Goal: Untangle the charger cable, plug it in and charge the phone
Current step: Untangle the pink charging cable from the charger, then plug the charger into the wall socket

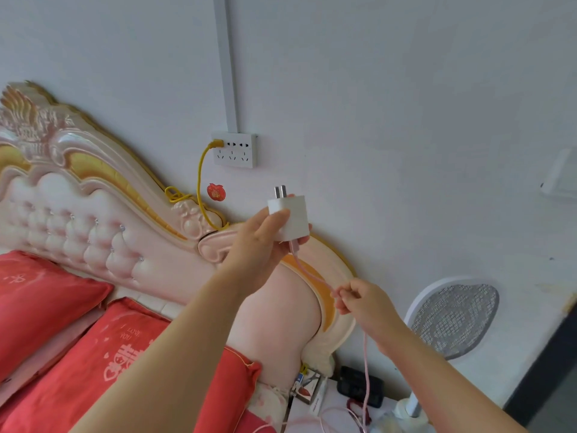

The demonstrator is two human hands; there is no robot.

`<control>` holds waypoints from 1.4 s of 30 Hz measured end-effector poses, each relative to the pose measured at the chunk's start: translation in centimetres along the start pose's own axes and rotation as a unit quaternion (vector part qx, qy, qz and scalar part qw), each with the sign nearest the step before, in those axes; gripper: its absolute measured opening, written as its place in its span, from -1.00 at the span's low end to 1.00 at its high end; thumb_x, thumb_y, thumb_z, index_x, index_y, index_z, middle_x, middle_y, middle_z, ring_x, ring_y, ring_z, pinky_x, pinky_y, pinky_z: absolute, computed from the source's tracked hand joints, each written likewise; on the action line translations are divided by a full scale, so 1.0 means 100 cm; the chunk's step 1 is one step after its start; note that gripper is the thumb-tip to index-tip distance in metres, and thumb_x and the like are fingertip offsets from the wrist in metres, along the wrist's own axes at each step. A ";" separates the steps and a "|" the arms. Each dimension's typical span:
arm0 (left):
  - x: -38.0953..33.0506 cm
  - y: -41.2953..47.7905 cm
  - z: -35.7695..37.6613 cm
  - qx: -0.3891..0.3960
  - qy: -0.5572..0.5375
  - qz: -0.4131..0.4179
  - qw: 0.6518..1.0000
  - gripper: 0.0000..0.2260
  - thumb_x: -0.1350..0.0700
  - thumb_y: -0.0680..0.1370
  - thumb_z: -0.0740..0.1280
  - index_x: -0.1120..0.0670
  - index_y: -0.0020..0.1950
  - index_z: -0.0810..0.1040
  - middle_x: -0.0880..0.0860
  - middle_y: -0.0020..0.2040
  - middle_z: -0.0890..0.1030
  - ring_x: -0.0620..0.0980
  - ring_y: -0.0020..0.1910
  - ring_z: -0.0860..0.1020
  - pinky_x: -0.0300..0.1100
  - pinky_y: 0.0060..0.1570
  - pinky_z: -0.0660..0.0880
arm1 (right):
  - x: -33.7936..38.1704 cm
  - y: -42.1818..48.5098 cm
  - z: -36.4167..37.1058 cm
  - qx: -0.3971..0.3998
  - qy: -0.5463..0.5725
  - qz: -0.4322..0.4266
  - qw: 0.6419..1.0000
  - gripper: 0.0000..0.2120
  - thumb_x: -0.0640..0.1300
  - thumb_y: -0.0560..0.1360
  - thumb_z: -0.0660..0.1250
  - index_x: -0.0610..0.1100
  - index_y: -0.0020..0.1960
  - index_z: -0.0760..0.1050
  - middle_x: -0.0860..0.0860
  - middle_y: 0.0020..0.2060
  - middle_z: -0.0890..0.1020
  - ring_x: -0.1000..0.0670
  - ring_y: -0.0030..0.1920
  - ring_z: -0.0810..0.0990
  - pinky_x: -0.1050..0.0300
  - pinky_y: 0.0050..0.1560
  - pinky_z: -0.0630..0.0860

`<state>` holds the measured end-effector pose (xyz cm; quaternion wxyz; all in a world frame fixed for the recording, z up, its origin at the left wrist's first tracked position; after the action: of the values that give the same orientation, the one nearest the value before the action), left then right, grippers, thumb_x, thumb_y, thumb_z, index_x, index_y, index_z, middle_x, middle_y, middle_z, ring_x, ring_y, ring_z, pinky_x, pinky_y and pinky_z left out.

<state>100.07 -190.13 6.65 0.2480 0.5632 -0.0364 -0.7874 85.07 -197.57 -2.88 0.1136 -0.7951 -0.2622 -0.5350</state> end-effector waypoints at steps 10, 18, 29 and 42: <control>0.010 -0.007 0.025 -0.006 -0.093 -0.018 0.995 -0.76 0.12 0.62 0.10 0.20 0.06 0.50 0.15 -0.09 0.67 0.06 -0.14 0.65 -0.21 -0.26 0.57 | 0.013 -0.002 0.004 0.047 -0.004 -0.002 0.999 -0.66 0.07 0.59 0.02 0.00 -0.15 0.52 0.10 -0.31 0.49 0.14 -0.16 0.50 0.31 -0.15 0.35; 0.022 -0.012 0.031 -0.034 0.009 -0.010 0.999 -0.81 0.13 0.60 0.14 0.15 0.10 0.49 0.06 -0.14 0.64 -0.03 -0.16 0.62 -0.18 -0.18 0.49 | 0.064 -0.010 0.005 0.057 0.080 -0.108 0.989 -0.83 0.13 0.43 0.31 0.15 -0.27 0.61 0.13 -0.21 0.68 0.11 -0.10 0.62 0.15 0.03 0.51; 0.014 -0.015 0.034 -0.088 0.120 -0.018 0.989 -0.79 0.16 0.58 0.19 0.21 0.16 0.46 0.13 -0.11 0.61 0.01 -0.16 0.58 -0.11 -0.16 0.46 | 0.066 -0.006 0.000 -0.021 0.129 -0.083 0.988 -0.82 -0.01 0.43 0.36 0.01 -0.32 0.64 0.08 -0.34 0.69 0.03 -0.17 0.63 0.07 -0.02 0.51; -0.030 0.017 -0.058 -0.249 0.281 0.025 0.927 -0.79 0.18 0.50 0.31 0.13 0.11 0.39 0.05 -0.07 0.49 -0.02 -0.24 0.57 -0.01 -0.13 0.62 | 0.096 0.081 -0.021 0.006 -0.166 -0.156 0.974 -0.93 -0.02 0.45 0.33 0.08 -0.09 0.56 0.17 -0.12 0.63 0.13 -0.04 0.57 0.36 -0.14 0.38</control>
<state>106.65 -189.03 7.69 0.4001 0.6802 0.2176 -0.5744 90.57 -202.48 7.50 -0.0119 -0.8215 -0.4011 -0.4051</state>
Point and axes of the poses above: each hand's wrist, its own y-axis towards the middle knuckle, its own z-axis out of the palm, x = y × z, the point moved 8 cm from there along y, towards the middle knuckle
